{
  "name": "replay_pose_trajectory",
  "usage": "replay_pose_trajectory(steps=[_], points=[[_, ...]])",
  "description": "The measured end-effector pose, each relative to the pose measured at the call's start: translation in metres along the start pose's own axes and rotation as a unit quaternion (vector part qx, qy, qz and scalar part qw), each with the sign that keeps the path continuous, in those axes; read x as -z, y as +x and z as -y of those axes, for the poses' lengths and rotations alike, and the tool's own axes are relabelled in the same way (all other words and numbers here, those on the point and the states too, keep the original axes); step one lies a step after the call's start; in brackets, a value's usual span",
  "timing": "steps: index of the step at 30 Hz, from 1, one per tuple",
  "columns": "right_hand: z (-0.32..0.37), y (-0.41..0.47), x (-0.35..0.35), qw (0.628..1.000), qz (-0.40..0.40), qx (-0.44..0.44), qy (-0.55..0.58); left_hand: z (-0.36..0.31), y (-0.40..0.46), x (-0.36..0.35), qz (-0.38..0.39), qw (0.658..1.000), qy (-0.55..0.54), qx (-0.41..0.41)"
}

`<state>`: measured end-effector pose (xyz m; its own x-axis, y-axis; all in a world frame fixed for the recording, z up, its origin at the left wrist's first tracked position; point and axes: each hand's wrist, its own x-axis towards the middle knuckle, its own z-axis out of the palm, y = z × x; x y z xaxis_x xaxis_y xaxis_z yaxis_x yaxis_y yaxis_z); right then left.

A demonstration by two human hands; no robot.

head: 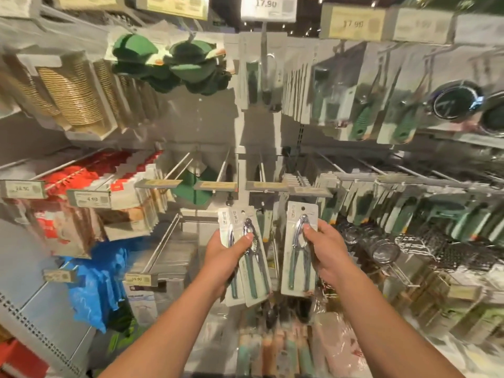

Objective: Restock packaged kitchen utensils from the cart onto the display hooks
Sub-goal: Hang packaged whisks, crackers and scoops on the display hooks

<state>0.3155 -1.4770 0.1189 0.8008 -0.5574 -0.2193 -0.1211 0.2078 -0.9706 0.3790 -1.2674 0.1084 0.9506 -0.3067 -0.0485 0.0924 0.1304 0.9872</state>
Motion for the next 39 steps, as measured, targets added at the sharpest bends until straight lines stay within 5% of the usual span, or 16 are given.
replay_pose_trajectory(steps=[3, 7, 30, 36, 39], points=[[-0.025, 0.052, 0.028, 1.0, -0.008, 0.017, -0.004, 0.006, 0.012, -0.021, 0.013, 1.0, -0.006, 0.004], [0.013, 0.023, 0.013, 0.998, -0.012, 0.016, -0.051, 0.013, 0.022, -0.041, 0.015, 1.0, -0.008, 0.012], [-0.016, 0.075, 0.026, 0.993, -0.07, 0.051, -0.075, 0.047, 0.017, -0.075, -0.059, 0.994, -0.087, 0.033], [-0.008, 0.02, 0.02, 0.972, 0.142, 0.017, -0.186, 0.05, 0.011, -0.078, -0.056, 0.993, -0.092, 0.044], [-0.02, 0.007, 0.015, 0.969, 0.168, 0.004, -0.181, 0.053, 0.007, -0.082, -0.056, 0.993, -0.097, 0.039]])
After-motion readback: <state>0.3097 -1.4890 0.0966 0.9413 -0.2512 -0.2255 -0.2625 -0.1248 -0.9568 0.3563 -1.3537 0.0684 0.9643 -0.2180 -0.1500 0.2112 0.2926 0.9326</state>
